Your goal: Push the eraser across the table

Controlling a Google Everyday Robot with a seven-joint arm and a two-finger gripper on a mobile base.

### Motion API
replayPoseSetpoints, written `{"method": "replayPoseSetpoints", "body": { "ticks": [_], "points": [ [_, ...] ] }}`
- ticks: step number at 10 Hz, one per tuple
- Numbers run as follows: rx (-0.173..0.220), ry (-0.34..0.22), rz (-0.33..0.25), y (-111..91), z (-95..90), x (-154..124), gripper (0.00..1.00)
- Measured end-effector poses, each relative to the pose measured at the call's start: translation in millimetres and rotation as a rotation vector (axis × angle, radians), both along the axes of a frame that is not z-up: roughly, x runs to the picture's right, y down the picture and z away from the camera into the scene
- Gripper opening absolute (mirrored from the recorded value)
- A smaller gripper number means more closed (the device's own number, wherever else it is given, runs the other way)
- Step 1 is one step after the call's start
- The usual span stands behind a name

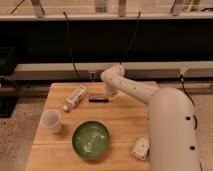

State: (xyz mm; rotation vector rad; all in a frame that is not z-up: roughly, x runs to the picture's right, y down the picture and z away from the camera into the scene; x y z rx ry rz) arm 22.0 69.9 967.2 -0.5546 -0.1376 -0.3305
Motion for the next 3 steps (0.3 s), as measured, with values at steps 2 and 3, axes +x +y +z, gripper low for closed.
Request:
{"method": "replayPoseSetpoints", "body": {
  "ticks": [2, 3],
  "points": [
    [-0.002, -0.015, -0.021, 0.9, 0.5, -9.9, 0.0],
    [-0.004, -0.025, -0.036, 1.2, 0.4, -17.9, 0.0]
  ]
}}
